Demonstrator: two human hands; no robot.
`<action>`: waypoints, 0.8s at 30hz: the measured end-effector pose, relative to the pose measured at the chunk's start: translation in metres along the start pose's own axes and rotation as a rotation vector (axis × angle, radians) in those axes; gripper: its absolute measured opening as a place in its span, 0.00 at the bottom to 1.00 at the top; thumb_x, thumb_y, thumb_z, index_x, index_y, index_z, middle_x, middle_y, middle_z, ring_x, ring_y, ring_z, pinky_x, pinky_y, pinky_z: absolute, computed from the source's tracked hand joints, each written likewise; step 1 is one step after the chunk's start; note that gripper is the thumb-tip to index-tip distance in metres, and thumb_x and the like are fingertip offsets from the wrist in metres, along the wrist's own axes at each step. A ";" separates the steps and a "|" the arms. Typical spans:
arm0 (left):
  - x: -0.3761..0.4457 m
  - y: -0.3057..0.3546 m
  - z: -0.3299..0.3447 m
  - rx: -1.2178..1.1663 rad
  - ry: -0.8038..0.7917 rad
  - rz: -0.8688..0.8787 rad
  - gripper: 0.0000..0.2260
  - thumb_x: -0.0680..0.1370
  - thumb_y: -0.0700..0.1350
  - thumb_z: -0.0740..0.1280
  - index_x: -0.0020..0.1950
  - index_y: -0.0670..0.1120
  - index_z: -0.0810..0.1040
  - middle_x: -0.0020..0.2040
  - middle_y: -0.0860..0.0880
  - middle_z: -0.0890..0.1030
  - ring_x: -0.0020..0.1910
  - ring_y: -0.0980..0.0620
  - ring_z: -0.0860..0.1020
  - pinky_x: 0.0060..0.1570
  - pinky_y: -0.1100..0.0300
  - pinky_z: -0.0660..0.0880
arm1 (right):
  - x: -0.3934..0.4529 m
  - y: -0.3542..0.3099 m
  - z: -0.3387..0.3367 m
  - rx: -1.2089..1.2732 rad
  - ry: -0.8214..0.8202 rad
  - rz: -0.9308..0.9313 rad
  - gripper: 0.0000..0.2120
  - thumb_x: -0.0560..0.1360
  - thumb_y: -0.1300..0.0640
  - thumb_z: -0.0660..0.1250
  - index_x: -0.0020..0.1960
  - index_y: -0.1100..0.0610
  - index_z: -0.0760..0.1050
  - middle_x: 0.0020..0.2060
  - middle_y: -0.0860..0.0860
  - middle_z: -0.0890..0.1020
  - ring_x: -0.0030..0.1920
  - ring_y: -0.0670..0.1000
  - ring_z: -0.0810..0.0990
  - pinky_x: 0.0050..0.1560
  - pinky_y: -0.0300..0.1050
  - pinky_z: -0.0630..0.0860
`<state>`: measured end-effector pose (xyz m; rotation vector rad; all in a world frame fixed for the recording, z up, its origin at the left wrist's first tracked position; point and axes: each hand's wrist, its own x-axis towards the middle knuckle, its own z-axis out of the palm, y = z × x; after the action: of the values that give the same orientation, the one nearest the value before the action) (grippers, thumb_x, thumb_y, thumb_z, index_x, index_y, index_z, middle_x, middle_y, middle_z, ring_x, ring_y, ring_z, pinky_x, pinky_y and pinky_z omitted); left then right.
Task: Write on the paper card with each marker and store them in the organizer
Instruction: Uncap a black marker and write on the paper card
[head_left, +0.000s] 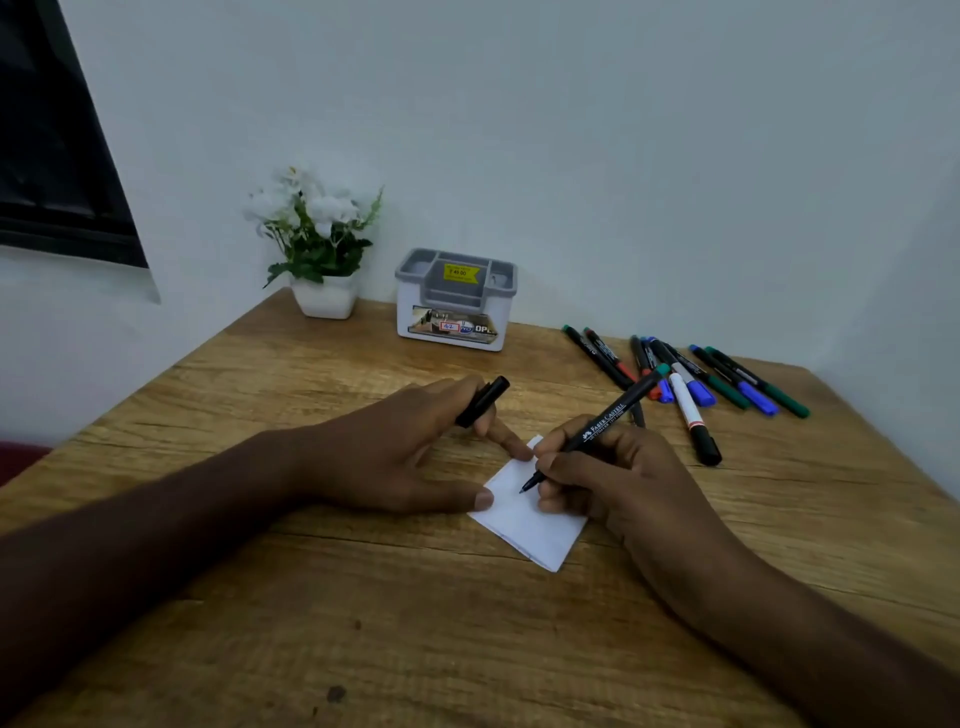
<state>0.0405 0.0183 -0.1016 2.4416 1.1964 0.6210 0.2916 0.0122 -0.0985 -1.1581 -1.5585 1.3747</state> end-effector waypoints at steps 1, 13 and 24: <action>-0.001 -0.001 0.000 -0.005 -0.007 -0.008 0.18 0.78 0.56 0.76 0.58 0.54 0.70 0.54 0.68 0.74 0.55 0.62 0.75 0.52 0.68 0.71 | 0.001 -0.002 0.000 -0.002 -0.007 0.004 0.05 0.79 0.64 0.72 0.49 0.58 0.87 0.42 0.58 0.89 0.42 0.53 0.87 0.58 0.58 0.85; -0.003 -0.007 -0.005 -0.044 -0.070 -0.037 0.17 0.78 0.52 0.76 0.58 0.56 0.70 0.53 0.66 0.72 0.55 0.62 0.74 0.51 0.73 0.69 | 0.009 -0.003 0.006 -0.277 -0.033 -0.111 0.16 0.63 0.46 0.74 0.45 0.55 0.85 0.37 0.53 0.88 0.44 0.53 0.88 0.57 0.64 0.84; -0.002 -0.008 -0.007 -0.059 -0.076 -0.042 0.20 0.77 0.52 0.78 0.60 0.57 0.69 0.59 0.62 0.75 0.60 0.59 0.76 0.56 0.64 0.75 | 0.007 -0.008 0.009 -0.377 -0.100 -0.242 0.06 0.71 0.63 0.76 0.41 0.52 0.87 0.40 0.49 0.89 0.42 0.48 0.88 0.52 0.56 0.86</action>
<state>0.0307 0.0215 -0.1002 2.3628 1.1793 0.5396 0.2796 0.0161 -0.0924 -1.0816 -2.0182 1.0196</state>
